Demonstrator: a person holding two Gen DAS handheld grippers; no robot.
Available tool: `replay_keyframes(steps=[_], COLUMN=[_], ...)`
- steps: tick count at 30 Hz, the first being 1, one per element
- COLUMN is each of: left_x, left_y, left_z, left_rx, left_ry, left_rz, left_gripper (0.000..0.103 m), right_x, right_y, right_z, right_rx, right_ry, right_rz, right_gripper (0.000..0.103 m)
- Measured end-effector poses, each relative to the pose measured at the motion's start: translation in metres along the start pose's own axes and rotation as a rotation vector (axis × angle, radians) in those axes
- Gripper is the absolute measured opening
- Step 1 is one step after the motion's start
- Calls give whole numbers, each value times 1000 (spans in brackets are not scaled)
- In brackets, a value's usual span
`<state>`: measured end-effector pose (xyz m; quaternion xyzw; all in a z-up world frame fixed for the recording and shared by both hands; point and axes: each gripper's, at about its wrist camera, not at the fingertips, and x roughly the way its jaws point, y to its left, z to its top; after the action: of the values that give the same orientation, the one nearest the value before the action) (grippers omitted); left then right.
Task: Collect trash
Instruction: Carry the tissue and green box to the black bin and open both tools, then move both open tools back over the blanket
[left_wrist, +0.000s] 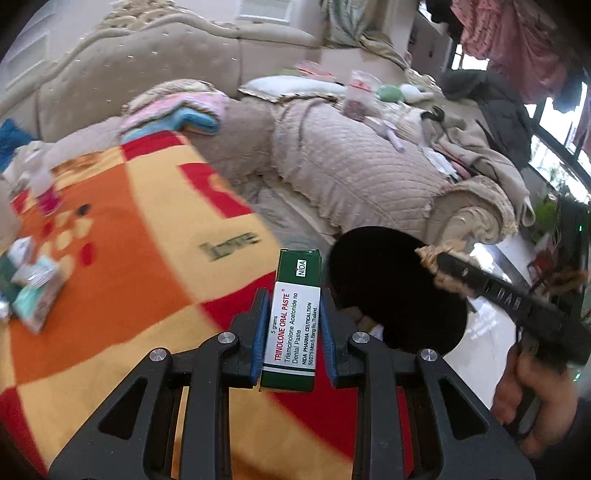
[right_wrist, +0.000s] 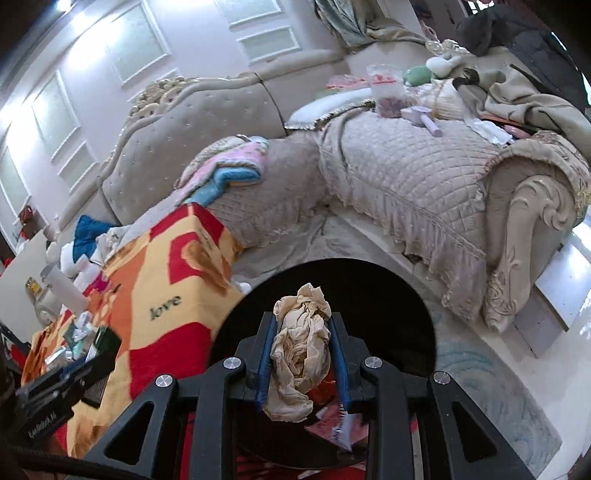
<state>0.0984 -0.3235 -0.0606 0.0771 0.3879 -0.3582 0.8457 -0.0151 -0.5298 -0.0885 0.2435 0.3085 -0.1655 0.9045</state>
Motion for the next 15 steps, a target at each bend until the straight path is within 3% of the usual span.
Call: replay_keyframes(steps=[6,8,10,11,15], left_x=[44,56,64,65,58], left_y=[-31,-40,-53,-57,-52], left_z=[27,31,30,28,21], left_rx=[11,27,74,94,87], left_ry=[92,131,155,155,133], left_rz=[-105,-122,-128,-118,-98], left_gripper=[25,28,57,64,67], right_x=[14,15,14,14,11], right_y=[-12,-14,-14,-14,-12], right_z=[0,-1,-1,0,1], right_rx=[19,28,34,39,53], right_ry=[48,57,44,37,24], right_rz=[-21,-25,-27,-29,-34], right_gripper=[28,41,50,51,51])
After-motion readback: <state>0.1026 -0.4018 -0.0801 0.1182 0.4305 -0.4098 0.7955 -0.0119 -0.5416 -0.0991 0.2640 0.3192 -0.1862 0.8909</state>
